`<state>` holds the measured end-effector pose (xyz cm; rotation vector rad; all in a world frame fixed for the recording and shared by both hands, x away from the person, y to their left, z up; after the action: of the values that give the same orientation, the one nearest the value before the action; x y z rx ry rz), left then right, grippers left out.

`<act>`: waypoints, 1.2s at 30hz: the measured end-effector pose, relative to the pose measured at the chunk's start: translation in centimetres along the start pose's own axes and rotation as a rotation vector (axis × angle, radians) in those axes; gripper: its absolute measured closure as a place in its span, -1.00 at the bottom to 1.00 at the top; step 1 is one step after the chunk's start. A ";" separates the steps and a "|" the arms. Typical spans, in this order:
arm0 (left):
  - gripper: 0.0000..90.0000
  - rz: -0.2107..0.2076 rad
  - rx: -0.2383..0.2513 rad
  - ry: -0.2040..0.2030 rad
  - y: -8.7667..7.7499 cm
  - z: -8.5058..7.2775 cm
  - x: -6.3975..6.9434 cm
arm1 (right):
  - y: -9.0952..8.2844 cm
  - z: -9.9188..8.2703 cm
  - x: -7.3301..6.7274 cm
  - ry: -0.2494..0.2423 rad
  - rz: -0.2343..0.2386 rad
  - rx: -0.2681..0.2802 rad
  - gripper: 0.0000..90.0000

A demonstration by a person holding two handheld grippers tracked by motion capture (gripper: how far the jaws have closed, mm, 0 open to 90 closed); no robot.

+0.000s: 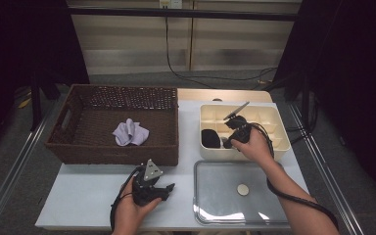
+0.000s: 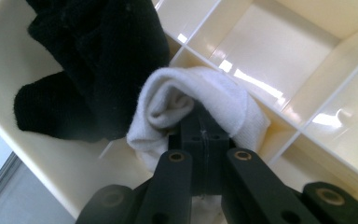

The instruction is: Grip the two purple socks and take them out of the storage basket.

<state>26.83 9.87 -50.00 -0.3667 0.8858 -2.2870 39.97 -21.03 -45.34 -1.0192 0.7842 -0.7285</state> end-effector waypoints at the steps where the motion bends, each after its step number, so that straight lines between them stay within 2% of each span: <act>1: -0.29 0.000 0.000 0.001 0.0 0.0 0.0 | 0.0 0.0 0.0 0.004 0.000 0.000 1.00; 7: -0.29 0.000 0.000 0.001 0.0 0.0 0.0 | -0.3 -0.4 0.1 0.014 0.003 0.038 0.98; 9: -0.29 0.000 0.001 -0.001 0.0 0.0 0.0 | -0.9 -0.5 0.1 0.005 -0.008 0.060 0.86; 11: -0.29 0.000 0.000 -0.001 0.0 0.0 0.0 | -1.5 -0.6 0.1 -0.012 -0.019 0.066 0.82; 13: -0.29 0.000 0.000 0.000 0.0 0.0 0.0 | -1.9 -0.7 0.0 -0.008 -0.018 0.065 0.80; 14: -0.29 0.000 0.000 0.000 0.0 0.0 0.0 | -2.6 -0.7 -0.1 -0.022 -0.019 0.077 0.75; 18: -0.29 0.000 0.001 -0.001 0.0 0.0 0.0 | -3.5 -0.8 -0.1 -0.016 -0.019 0.094 0.68; 21: -0.29 -0.001 0.002 -0.001 0.0 0.0 0.0 | -4.7 -1.0 0.1 -0.011 -0.025 0.108 0.55; 22: -0.29 -0.001 0.002 -0.001 0.0 0.0 0.0 | -5.3 -1.2 0.2 -0.009 -0.029 0.131 0.47; 24: -0.29 -0.001 0.002 -0.001 0.0 0.0 0.0 | -5.6 -1.4 0.4 -0.008 -0.028 0.133 0.43; 25: -0.29 -0.001 0.002 -0.001 0.0 0.0 0.0 | -6.3 -1.7 0.5 -0.005 -0.031 0.147 0.34; 33: -0.29 -0.001 0.002 -0.001 0.0 0.0 0.0 | -7.4 -3.0 0.3 -0.029 -0.021 0.179 0.12; 36: -0.29 -0.001 0.002 -0.001 0.0 0.0 0.0 | -7.6 -3.9 -0.4 -0.046 0.009 0.197 0.00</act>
<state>26.84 9.87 -50.01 -0.3677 0.8826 -2.2882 35.28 -25.11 -39.46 -0.8506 0.6632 -0.7564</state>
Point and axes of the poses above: each handheld gripper's, and its own axes: y roughly forward along the jaws, z roughly out of its top, x roughly to its right, the point moved 2 cm from there along y, roughly forward along the jaws
